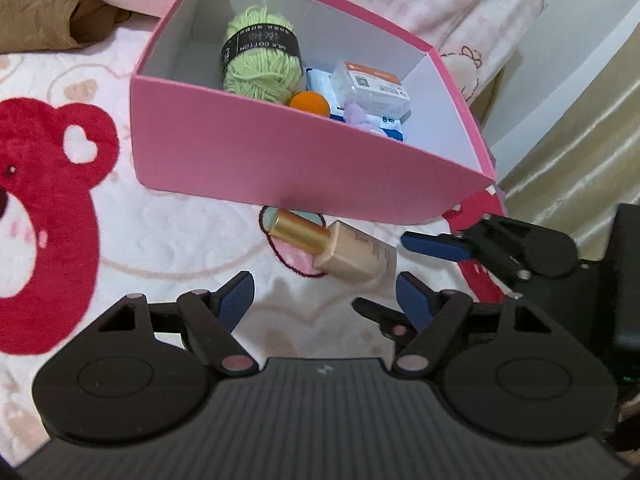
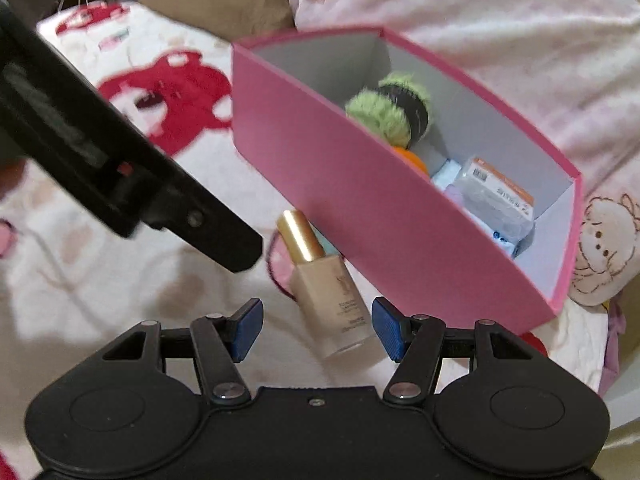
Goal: Organize objects
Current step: 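Move the left tool to the gold-capped foundation bottle and close on it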
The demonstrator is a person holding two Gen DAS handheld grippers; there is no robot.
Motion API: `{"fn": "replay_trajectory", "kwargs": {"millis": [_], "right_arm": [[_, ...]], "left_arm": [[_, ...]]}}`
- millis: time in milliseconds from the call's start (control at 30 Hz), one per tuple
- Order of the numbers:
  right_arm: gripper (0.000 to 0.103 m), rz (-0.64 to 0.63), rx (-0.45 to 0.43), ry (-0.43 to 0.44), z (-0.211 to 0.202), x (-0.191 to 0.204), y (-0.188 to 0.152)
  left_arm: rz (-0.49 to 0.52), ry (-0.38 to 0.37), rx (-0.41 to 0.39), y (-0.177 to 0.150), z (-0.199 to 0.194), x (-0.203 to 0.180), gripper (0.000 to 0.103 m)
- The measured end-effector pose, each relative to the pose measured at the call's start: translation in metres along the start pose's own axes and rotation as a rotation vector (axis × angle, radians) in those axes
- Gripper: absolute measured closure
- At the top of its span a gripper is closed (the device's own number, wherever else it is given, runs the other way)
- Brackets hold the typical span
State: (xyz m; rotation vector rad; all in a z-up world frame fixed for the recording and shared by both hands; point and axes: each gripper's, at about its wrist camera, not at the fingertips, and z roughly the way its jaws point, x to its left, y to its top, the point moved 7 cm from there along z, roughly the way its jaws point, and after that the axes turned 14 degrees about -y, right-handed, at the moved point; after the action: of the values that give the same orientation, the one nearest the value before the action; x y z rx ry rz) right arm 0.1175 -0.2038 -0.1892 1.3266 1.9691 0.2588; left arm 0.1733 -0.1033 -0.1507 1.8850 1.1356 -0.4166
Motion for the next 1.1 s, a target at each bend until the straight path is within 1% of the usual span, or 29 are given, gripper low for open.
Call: {"fn": "replay_trajectory", "kwargs": {"millis": [100, 167, 200, 267, 300, 367, 433, 500, 600, 667, 733, 833, 933, 1033, 1067, 1100], "right_arm": [[0.038, -0.004, 0.03, -0.014, 0.018, -0.001, -0.003], [0.038, 0.026, 0.058, -0.024, 0.028, -0.004, -0.006], [0.039, 0.053, 0.07, -0.015, 0.03, -0.006, -0.008], [0.047, 0.14, 0.091, 0.024, 0.032, -0.01, -0.01], [0.05, 0.192, 0.101, 0.033, 0.031, -0.013, -0.011], [0.052, 0.267, 0.125, 0.041, 0.028, -0.017, -0.013], [0.053, 0.321, 0.148, 0.041, 0.024, -0.017, -0.013], [0.054, 0.374, 0.169, 0.042, 0.022, -0.016, -0.013], [0.057, 0.441, 0.174, 0.068, 0.016, -0.011, -0.015], [0.059, 0.429, 0.156, 0.081, 0.009, -0.002, -0.015], [0.061, 0.402, 0.141, 0.091, 0.003, 0.006, -0.016], [0.062, 0.382, 0.125, 0.112, -0.003, 0.009, -0.017], [0.062, 0.371, 0.125, 0.091, -0.004, 0.005, -0.02], [0.062, 0.37, 0.141, 0.002, -0.004, -0.005, -0.026], [0.059, 0.384, 0.139, -0.023, -0.004, -0.01, -0.028], [0.048, 0.403, 0.136, -0.054, -0.005, -0.017, -0.03]], "left_arm": [[-0.019, -0.015, 0.004, 0.001, 0.012, 0.007, 0.028], [-0.047, -0.037, 0.026, -0.001, 0.021, 0.013, 0.028], [-0.063, -0.043, 0.024, -0.002, 0.025, 0.017, 0.03], [-0.095, -0.058, 0.001, -0.003, 0.029, 0.023, 0.033], [-0.112, -0.07, -0.005, -0.004, 0.031, 0.026, 0.039], [-0.148, -0.09, 0.001, -0.008, 0.036, 0.032, 0.045], [-0.162, -0.106, -0.008, -0.012, 0.038, 0.034, 0.05], [-0.166, -0.125, -0.006, -0.015, 0.039, 0.035, 0.053], [-0.159, -0.153, 0.004, -0.018, 0.039, 0.03, 0.057], [-0.16, -0.162, 0.01, -0.019, 0.038, 0.028, 0.058], [-0.155, -0.154, 0.014, -0.021, 0.038, 0.028, 0.059], [-0.153, -0.149, 0.023, -0.024, 0.036, 0.027, 0.06], [-0.126, -0.127, 0.004, -0.023, 0.035, 0.026, 0.06], [-0.101, -0.11, -0.013, -0.021, 0.037, 0.026, 0.06], [-0.096, -0.104, -0.011, -0.021, 0.037, 0.025, 0.06], [-0.085, -0.097, -0.014, -0.02, 0.036, 0.025, 0.06]]}}
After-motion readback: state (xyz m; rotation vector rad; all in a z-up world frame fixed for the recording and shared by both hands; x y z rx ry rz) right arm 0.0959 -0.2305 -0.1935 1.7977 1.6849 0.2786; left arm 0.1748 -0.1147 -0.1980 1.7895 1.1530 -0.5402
